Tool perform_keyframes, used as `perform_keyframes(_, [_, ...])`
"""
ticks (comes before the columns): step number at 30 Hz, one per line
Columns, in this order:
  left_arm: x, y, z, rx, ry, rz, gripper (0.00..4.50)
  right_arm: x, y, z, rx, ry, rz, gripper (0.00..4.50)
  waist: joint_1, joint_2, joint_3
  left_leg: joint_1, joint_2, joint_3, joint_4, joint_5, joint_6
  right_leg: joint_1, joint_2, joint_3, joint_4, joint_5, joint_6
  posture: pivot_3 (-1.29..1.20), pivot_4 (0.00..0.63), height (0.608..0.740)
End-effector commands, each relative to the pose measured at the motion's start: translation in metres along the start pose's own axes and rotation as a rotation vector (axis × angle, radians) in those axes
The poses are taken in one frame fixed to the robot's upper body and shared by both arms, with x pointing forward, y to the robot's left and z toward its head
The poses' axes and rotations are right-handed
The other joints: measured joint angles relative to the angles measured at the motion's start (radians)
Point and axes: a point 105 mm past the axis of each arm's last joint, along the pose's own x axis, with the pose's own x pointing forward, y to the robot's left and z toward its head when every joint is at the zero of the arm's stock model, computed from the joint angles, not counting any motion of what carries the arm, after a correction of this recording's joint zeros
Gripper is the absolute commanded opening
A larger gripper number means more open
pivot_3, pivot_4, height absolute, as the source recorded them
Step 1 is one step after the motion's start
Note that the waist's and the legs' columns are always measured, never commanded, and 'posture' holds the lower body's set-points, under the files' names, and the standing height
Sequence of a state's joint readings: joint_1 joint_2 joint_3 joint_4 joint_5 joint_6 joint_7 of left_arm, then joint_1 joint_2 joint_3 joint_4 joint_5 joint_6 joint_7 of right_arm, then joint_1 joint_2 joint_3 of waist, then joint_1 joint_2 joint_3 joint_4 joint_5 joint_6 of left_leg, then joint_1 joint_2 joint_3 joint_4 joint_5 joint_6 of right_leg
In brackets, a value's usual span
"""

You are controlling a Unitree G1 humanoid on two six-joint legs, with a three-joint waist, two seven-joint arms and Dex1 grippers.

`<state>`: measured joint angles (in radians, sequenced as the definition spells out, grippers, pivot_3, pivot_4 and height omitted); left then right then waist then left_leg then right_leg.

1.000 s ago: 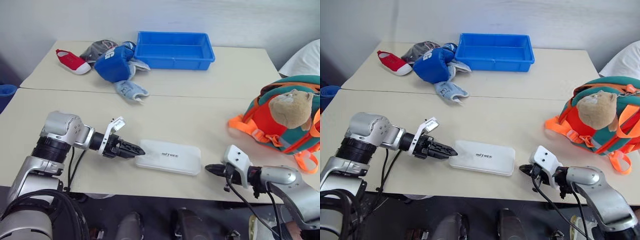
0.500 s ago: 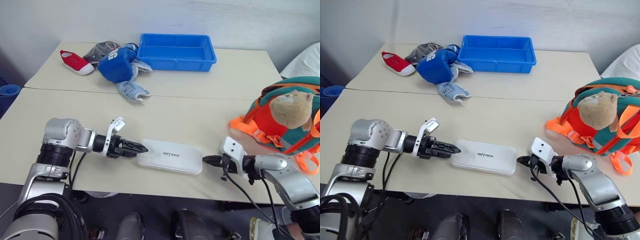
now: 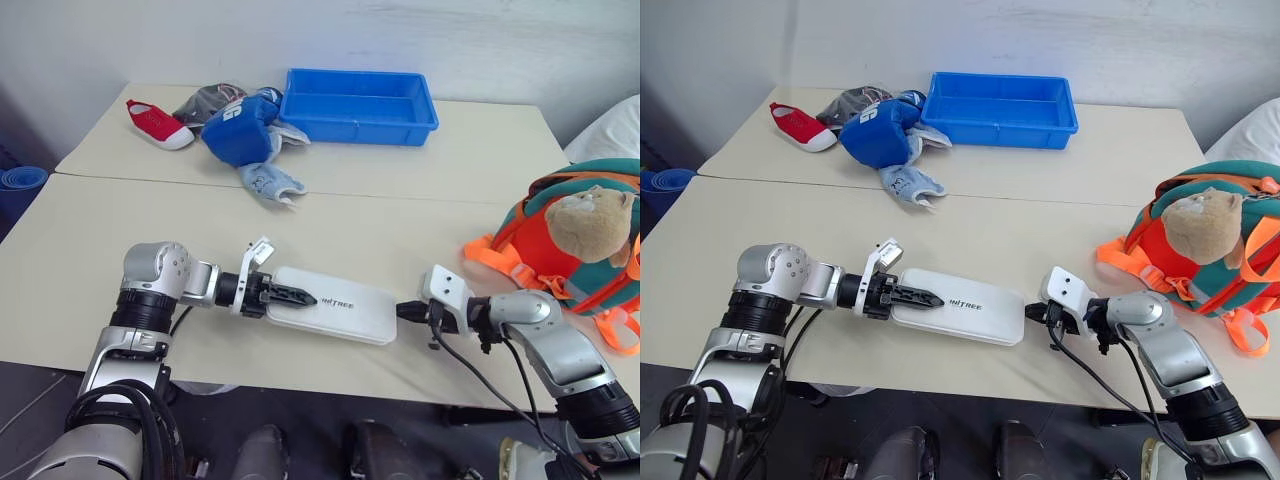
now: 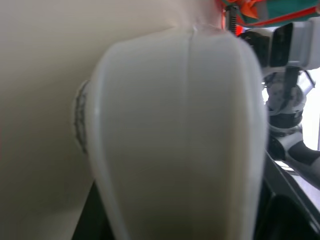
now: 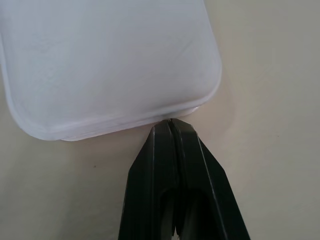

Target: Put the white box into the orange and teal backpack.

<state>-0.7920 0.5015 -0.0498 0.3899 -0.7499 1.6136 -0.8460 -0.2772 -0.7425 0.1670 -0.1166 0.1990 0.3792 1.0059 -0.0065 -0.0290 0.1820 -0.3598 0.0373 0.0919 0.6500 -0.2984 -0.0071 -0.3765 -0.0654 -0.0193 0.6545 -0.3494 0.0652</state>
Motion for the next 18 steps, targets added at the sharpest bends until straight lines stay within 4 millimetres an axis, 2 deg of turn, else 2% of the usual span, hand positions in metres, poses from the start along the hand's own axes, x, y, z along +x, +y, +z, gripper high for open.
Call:
perform_keyframes(1, [-0.005, -0.001, -0.007, 0.024, 0.016, 0.008, 1.33, -0.006, 0.006, -0.005, 0.016, -0.008, -0.003, 0.0, 0.001, 0.0, 0.0, 0.0, 0.0, 0.0, 0.0, 0.0, 0.0, 0.0, 0.0, 0.0, 0.0, 0.0, 0.0, 0.0, 0.15, 0.74])
perform_keyframes(6, [-0.019, -0.018, -0.004, 0.101, -0.071, -0.078, 1.29, -0.03, 0.014, -0.004, 0.037, -0.094, -0.065, 0.0, 0.003, 0.0, 0.001, -0.001, 0.0, 0.0, -0.003, -0.001, -0.001, -0.001, 0.0, -0.001, -0.002, 0.0, 0.0, 0.0, 0.15, 0.74])
perform_keyframes(8, [-0.028, -0.025, 0.005, 0.192, -0.174, -0.113, 1.29, -0.043, 0.019, 0.0, 0.054, -0.167, -0.128, 0.0, 0.002, 0.001, 0.001, -0.004, 0.001, -0.001, -0.002, -0.001, -0.001, -0.003, 0.0, -0.001, -0.003, 0.0, 0.0, 0.0, 0.15, 0.74])
perform_keyframes(11, [-0.037, -0.041, 0.004, 0.413, -0.246, -0.177, 1.29, -0.067, 0.025, 0.005, 0.103, -0.292, -0.293, 0.0, 0.003, 0.001, 0.001, -0.012, 0.001, -0.001, -0.001, -0.001, -0.001, -0.011, 0.0, -0.001, -0.001, 0.0, 0.0, 0.0, 0.15, 0.74])
perform_keyframes(14, [-0.043, -0.049, 0.002, 0.627, -0.317, -0.224, 1.28, -0.087, 0.043, -0.002, 0.158, -0.302, -0.415, 0.54, 0.003, 0.002, 0.002, -0.013, 0.001, 0.001, -0.002, 0.0, -0.002, -0.013, 0.001, 0.0, -0.001, 0.0, 0.0, 0.0, 0.15, 0.74])
perform_keyframes(18, [-0.045, -0.055, -0.003, 0.826, -0.364, -0.271, 1.28, -0.13, 0.055, -0.01, 0.159, -0.325, -0.713, 1.82, 0.005, 0.002, 0.002, -0.012, 0.001, 0.001, -0.004, 0.0, -0.003, -0.013, 0.002, 0.0, -0.001, -0.001, 0.0, 0.0, 0.15, 0.74])
